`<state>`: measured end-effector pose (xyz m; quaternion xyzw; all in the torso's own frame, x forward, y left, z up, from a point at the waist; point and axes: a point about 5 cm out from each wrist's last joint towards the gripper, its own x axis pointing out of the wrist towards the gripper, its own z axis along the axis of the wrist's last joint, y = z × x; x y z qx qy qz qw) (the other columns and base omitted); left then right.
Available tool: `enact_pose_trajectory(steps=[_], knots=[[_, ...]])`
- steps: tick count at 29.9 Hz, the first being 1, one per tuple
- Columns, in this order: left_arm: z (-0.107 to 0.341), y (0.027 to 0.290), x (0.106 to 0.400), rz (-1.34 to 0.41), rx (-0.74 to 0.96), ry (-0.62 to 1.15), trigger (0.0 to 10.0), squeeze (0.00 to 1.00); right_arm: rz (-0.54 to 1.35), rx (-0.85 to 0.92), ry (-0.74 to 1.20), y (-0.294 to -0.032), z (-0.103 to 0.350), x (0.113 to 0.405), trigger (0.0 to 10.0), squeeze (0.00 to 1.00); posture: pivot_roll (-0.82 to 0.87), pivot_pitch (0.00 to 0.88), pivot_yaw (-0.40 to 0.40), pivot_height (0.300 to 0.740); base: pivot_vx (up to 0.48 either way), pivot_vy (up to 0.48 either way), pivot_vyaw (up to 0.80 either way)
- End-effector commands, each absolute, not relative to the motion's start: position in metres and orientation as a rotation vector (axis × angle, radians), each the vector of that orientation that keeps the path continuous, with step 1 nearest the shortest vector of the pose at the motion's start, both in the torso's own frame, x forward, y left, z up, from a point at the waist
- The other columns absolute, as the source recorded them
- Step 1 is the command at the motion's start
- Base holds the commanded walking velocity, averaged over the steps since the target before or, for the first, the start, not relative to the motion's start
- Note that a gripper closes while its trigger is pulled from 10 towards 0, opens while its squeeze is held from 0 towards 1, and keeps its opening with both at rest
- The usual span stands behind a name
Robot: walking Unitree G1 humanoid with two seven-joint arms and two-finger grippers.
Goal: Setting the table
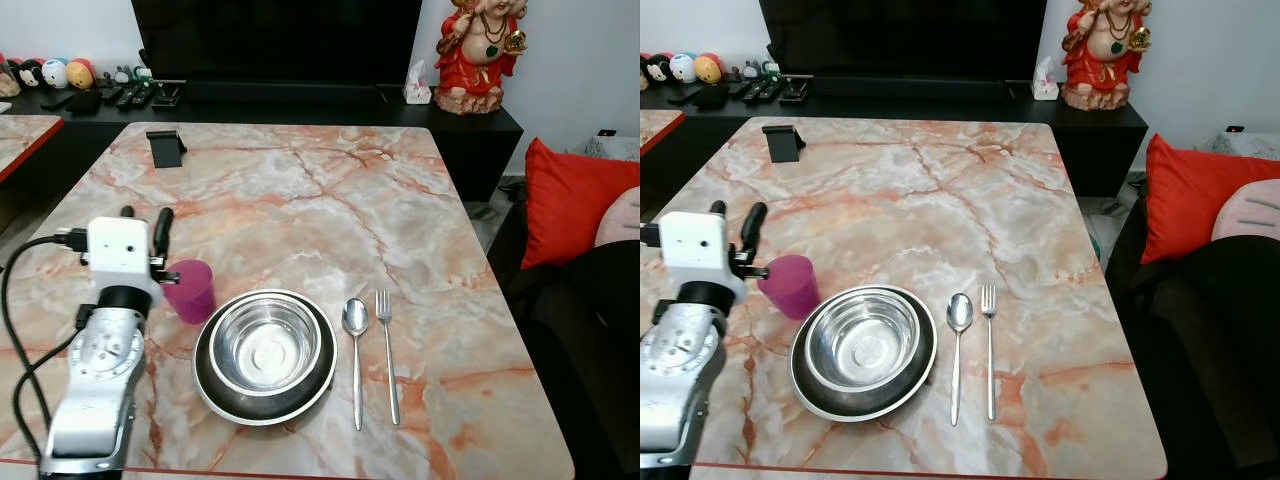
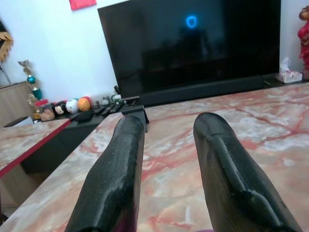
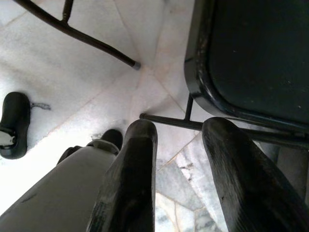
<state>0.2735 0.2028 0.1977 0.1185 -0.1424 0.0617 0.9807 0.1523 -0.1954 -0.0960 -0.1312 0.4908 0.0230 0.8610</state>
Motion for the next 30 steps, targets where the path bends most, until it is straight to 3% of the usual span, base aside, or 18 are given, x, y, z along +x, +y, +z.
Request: enact_pose_trajectory(steps=[1,10,17,30], knots=[[0.2022,0.2031,0.2752,0.141,0.236,-0.314,10.0,0.00,0.029,-0.264,1.021,-0.1992,-0.0952,0.1523,10.0,0.00,0.03,0.000,-0.008,0.740,0.000,0.000,0.00],[0.2058,0.2052,0.2765,0.151,0.247,-0.338,10.0,0.00,0.070,-0.283,1.028,-0.1962,-0.0959,0.1518,10.0,0.00,0.04,0.000,-0.008,0.740,0.000,0.365,0.00],[0.2091,0.2021,0.2785,0.145,0.241,-0.352,10.0,0.00,0.086,-0.291,1.039,-0.1929,-0.0975,0.1493,10.0,0.00,0.03,0.000,-0.003,0.740,0.000,0.382,0.80],[0.2120,0.2014,0.2815,0.143,0.235,-0.361,10.0,0.00,0.062,-0.273,1.059,-0.1966,-0.0992,0.1435,10.0,0.00,0.04,0.000,-0.004,0.740,0.000,0.380,0.00]])
